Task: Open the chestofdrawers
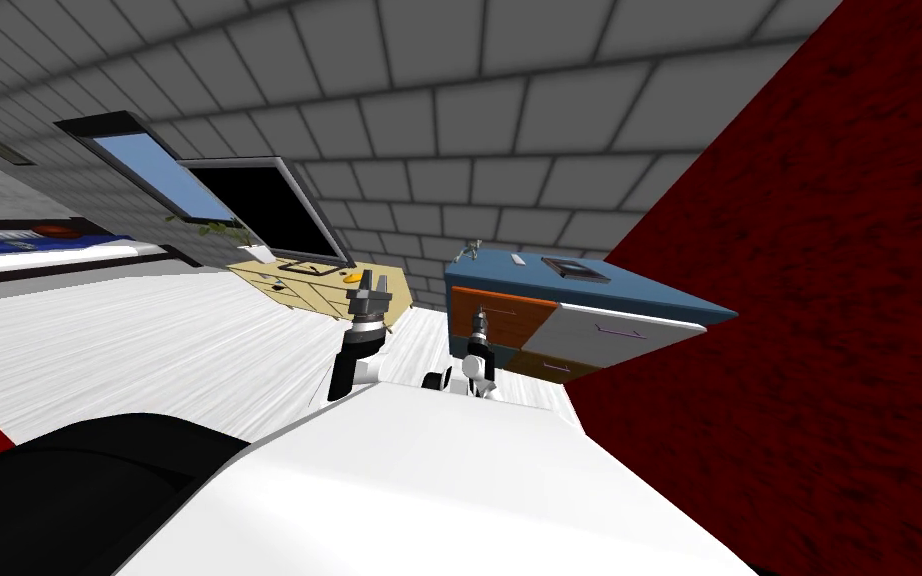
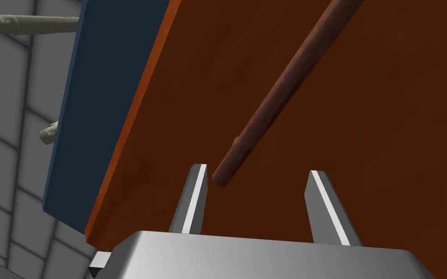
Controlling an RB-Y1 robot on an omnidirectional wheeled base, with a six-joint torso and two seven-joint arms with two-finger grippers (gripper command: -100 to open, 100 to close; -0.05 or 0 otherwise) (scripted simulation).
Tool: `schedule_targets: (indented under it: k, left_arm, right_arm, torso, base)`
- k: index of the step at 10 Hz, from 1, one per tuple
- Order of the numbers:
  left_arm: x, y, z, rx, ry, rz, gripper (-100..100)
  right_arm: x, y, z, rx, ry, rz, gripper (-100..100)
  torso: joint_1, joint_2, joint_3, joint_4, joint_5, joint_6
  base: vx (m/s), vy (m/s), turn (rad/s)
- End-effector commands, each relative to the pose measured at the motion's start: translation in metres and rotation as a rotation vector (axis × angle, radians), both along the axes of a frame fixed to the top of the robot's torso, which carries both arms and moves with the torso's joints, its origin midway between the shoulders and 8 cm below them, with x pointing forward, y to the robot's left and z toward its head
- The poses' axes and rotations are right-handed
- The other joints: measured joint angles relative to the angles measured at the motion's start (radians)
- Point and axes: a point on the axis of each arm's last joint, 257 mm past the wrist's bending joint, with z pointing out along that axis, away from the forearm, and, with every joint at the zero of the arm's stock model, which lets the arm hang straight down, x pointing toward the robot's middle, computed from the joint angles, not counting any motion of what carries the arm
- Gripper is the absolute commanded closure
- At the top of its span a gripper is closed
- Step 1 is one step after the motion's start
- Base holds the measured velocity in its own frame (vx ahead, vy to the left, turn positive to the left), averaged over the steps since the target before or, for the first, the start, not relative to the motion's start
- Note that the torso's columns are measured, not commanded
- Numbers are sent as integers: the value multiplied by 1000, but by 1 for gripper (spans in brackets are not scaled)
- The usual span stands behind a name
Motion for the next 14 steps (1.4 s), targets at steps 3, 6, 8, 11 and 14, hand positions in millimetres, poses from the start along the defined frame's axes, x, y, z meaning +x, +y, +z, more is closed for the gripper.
schedule_targets:
  k: [3,6,8,11,14]
  left_arm:
    - [0,0,0,0,0,0,0]
    - [0,0,0,0,0,0,0]
    - [0,0,0,0,0,0,0]
    - [0,0,0,0,0,0,0]
    - [0,0,0,0,0,0,0]
  right_arm:
    - [1,5,7,4,-3,9,100]
    - [0,10,7,5,1,20,100]
    - [-1,10,6,4,5,20,100]
    - [-2,15,10,7,-2,29,100]
    - [9,16,21,5,16,52,-100]
  torso:
    - [-5,-3,-1,-4,-2,4]
    - [-4,-12,-7,-2,-1,3]
    - [-3,-5,-3,-4,-1,2]
    - [-6,-5,-3,-4,-2,5]
    - [0,-12,-7,-4,0,1]
  base:
    - [-170,15,-34]
    - [-132,19,-17]
    - [-168,15,-23]
    - [-171,3,-11]
    - [-24,34,-88]
